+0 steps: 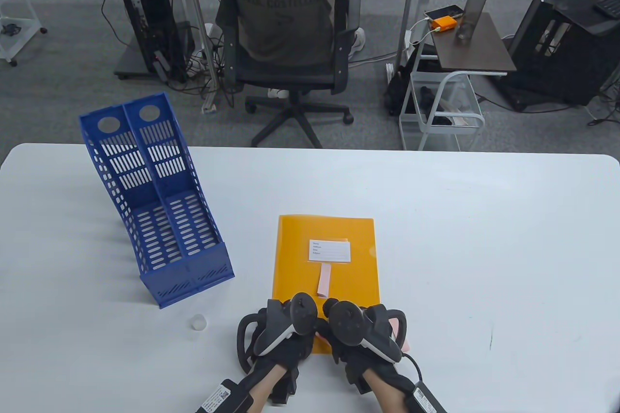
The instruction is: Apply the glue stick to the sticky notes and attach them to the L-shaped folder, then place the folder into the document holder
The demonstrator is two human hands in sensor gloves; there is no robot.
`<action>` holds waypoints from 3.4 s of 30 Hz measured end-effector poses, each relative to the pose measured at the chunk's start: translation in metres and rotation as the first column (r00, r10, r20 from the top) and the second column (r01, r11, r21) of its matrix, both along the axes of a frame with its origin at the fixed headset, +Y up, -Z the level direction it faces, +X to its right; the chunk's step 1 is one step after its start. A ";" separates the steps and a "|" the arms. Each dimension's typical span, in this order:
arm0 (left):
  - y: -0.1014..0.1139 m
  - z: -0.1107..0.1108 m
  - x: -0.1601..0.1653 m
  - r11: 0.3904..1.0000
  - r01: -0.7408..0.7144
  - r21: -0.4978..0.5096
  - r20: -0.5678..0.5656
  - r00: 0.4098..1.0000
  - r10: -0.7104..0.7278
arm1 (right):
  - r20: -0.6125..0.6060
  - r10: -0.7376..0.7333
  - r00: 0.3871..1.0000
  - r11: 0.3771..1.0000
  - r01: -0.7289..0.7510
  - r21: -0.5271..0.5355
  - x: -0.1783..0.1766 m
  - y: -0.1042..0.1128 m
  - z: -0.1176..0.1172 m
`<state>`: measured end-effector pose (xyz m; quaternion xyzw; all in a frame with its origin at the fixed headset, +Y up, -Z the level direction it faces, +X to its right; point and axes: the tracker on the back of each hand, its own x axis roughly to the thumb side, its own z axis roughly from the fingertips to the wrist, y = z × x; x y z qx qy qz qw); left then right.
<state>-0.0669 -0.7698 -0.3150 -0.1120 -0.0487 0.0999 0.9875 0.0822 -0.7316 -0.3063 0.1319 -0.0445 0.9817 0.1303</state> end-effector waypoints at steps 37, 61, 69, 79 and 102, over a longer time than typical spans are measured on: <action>-0.001 0.001 -0.002 1.000 -0.007 -0.012 0.008 1.000 0.007 | 0.185 -0.514 0.838 0.828 0.541 -0.146 0.071 -0.017 -0.023; -0.002 0.002 -0.003 1.000 0.002 -0.019 0.020 1.000 -0.001 | 0.191 -0.480 0.856 0.817 0.516 -0.258 0.062 -0.039 -0.034; -0.002 0.004 -0.003 1.000 0.001 -0.016 0.015 1.000 -0.001 | 0.192 -0.473 0.860 0.814 0.510 -0.277 0.062 -0.038 -0.036; 0.002 0.009 -0.006 1.000 -0.030 0.007 0.037 0.999 0.030 | 0.184 -0.452 0.873 0.827 0.487 -0.279 0.059 -0.038 -0.035; 0.043 -0.014 -0.039 0.974 -0.216 0.066 0.123 0.971 0.207 | 0.194 -0.492 0.849 0.802 0.529 -0.278 0.062 -0.039 -0.035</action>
